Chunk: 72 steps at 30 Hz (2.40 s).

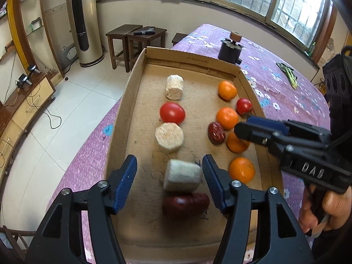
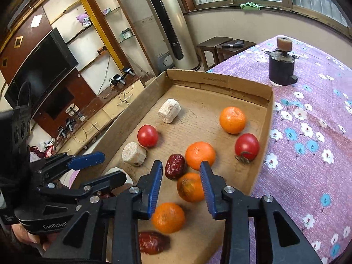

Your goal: Organize fruits

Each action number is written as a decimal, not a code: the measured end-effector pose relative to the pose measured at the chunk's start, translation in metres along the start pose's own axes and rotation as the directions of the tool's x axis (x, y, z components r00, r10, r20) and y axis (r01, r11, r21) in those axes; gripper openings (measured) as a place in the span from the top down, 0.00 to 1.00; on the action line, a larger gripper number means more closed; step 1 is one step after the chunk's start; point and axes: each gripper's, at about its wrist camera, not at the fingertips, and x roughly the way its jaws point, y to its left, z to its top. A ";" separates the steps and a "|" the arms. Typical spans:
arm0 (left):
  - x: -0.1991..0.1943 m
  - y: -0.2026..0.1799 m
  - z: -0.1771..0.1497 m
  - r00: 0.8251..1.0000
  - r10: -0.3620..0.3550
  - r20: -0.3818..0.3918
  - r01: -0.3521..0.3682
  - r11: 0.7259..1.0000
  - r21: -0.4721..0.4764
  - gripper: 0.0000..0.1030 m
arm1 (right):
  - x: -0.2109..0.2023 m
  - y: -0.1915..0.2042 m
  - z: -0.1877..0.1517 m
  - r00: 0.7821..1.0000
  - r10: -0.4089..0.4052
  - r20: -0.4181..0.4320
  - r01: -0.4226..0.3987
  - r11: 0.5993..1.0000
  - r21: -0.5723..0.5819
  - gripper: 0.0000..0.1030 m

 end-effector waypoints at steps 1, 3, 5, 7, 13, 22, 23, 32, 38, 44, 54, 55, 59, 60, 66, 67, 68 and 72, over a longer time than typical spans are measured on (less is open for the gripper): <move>-0.001 -0.002 -0.002 1.000 0.000 0.000 0.000 1.000 0.002 0.41 | -0.004 0.000 -0.001 1.000 0.002 0.004 -0.002 1.000 -0.002 0.63; -0.007 -0.006 -0.007 1.000 0.001 0.007 -0.001 1.000 0.011 0.41 | -0.012 -0.001 -0.002 1.000 0.007 0.011 -0.007 1.000 -0.008 0.59; -0.014 -0.011 -0.014 1.000 0.009 0.017 -0.009 1.000 0.025 0.36 | -0.021 0.000 -0.004 1.000 0.015 0.024 -0.014 1.000 -0.027 0.50; -0.019 -0.014 -0.019 0.999 0.014 0.030 -0.015 0.999 0.038 0.30 | -0.029 0.001 -0.007 0.999 0.019 0.033 -0.017 0.998 -0.056 0.44; -0.037 -0.026 -0.033 0.997 0.042 0.065 -0.047 0.995 0.088 0.29 | -0.047 0.006 -0.023 0.999 0.028 0.036 -0.023 0.989 -0.148 0.35; -0.053 -0.035 -0.051 0.995 0.050 0.090 -0.060 0.992 0.112 0.25 | -0.076 0.007 -0.048 0.998 0.034 0.053 -0.020 0.968 -0.252 0.17; -0.055 -0.036 -0.054 0.994 0.057 0.095 -0.067 0.992 0.109 0.20 | -0.078 0.008 -0.050 0.998 0.039 0.051 -0.024 0.963 -0.268 0.17; -0.068 -0.048 -0.070 0.991 0.069 0.111 -0.084 0.987 0.139 0.19 | -0.096 0.021 -0.075 0.993 0.107 0.046 -0.080 0.912 -0.403 0.02; -0.077 -0.054 -0.077 0.990 0.071 0.124 -0.089 0.985 0.146 0.19 | -0.097 0.030 -0.091 0.993 0.120 0.020 -0.096 0.876 -0.473 0.02; -0.081 -0.056 -0.082 0.990 0.056 0.128 -0.073 0.988 0.134 0.19 | -0.099 0.041 -0.106 0.995 0.095 0.032 -0.063 0.840 -0.538 0.02; -0.083 -0.059 -0.085 0.991 0.047 0.127 -0.063 0.990 0.128 0.19 | -0.094 0.046 -0.115 0.997 0.069 0.030 -0.039 0.819 -0.572 0.02; -0.084 -0.058 -0.085 0.991 0.045 0.127 -0.061 0.990 0.126 0.19 | -0.094 0.046 -0.115 0.997 0.069 0.029 -0.041 0.819 -0.572 0.02; -0.084 -0.058 -0.086 0.990 0.046 0.130 -0.063 0.990 0.126 0.19 | -0.093 0.047 -0.115 0.997 0.073 0.018 -0.050 0.816 -0.576 0.02; -0.084 -0.058 -0.086 0.990 0.048 0.130 -0.064 0.990 0.126 0.19 | -0.092 0.047 -0.115 0.997 0.073 0.017 -0.050 0.815 -0.578 0.02; -0.083 -0.055 -0.085 0.992 0.030 0.119 -0.044 0.993 0.114 0.17 | -0.091 0.050 -0.115 0.997 0.076 0.006 -0.058 0.807 -0.587 0.02; -0.081 -0.054 -0.085 0.993 0.032 0.112 -0.044 0.993 0.109 0.15 | -0.091 0.051 -0.116 0.997 0.076 0.004 -0.059 0.806 -0.589 0.02; -0.080 -0.053 -0.085 0.994 0.033 0.107 -0.045 0.993 0.105 0.14 | -0.090 0.051 -0.116 0.997 0.076 0.002 -0.060 0.805 -0.591 0.02; -0.079 -0.049 -0.085 0.995 0.017 0.101 -0.026 0.996 0.088 0.14 | -0.088 0.053 -0.115 0.998 0.069 -0.006 -0.059 0.800 -0.598 0.02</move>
